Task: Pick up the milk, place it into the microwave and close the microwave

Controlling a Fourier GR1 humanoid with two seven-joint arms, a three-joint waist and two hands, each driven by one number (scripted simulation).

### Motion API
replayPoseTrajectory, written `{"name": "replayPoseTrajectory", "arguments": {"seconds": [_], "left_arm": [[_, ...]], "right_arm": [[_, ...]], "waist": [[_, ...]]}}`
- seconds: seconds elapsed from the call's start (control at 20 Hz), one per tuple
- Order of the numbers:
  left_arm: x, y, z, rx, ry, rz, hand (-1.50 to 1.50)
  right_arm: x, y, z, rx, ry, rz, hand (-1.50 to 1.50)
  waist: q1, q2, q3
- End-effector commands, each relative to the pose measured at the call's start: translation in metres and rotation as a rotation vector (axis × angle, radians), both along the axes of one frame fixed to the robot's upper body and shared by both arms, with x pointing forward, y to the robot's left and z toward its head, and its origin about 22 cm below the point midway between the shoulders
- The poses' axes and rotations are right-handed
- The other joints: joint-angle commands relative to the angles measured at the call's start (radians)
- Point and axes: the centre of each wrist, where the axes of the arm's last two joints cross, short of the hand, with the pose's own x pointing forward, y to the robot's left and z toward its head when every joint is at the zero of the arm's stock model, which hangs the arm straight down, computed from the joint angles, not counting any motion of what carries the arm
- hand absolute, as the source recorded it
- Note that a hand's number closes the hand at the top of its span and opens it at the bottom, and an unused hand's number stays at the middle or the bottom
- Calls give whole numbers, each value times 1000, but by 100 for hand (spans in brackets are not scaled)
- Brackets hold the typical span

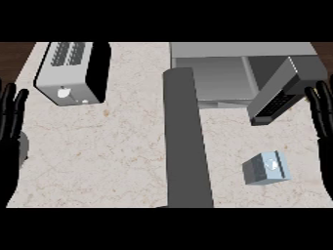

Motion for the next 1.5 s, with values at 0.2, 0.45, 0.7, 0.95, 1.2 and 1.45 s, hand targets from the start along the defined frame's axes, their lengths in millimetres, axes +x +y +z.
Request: {"name": "replayPoseTrajectory", "arguments": {"seconds": [0.2, 0.45, 0.7, 0.95, 1.2, 1.45], "left_arm": [[20, 0, -12, -4, 57, -93, -150], [-6, -3, -51, -278, 172, -102, -150], [-22, -17, -67, -279, 169, -113, -150], [-26, -8, -72, -269, 163, -119, -150], [-59, -17, -86, -274, 174, -126, -150], [-85, -5, -86, -278, 164, -152, -150]], "right_arm": [[-66, -20, 20, -35, 56, -176, -150], [-93, -21, -4, 5, 215, -136, -150], [-106, -19, -6, 27, 240, -151, -150], [-114, -26, -51, 54, 276, -200, -150], [-110, -13, -63, 71, 297, -192, -150], [-105, -13, -100, 84, 325, -204, -150]], "waist": [[13, 9, 4], [19, 8, 5], [26, 9, 5], [22, 9, 6], [30, 9, 5], [36, 9, 5]]}}
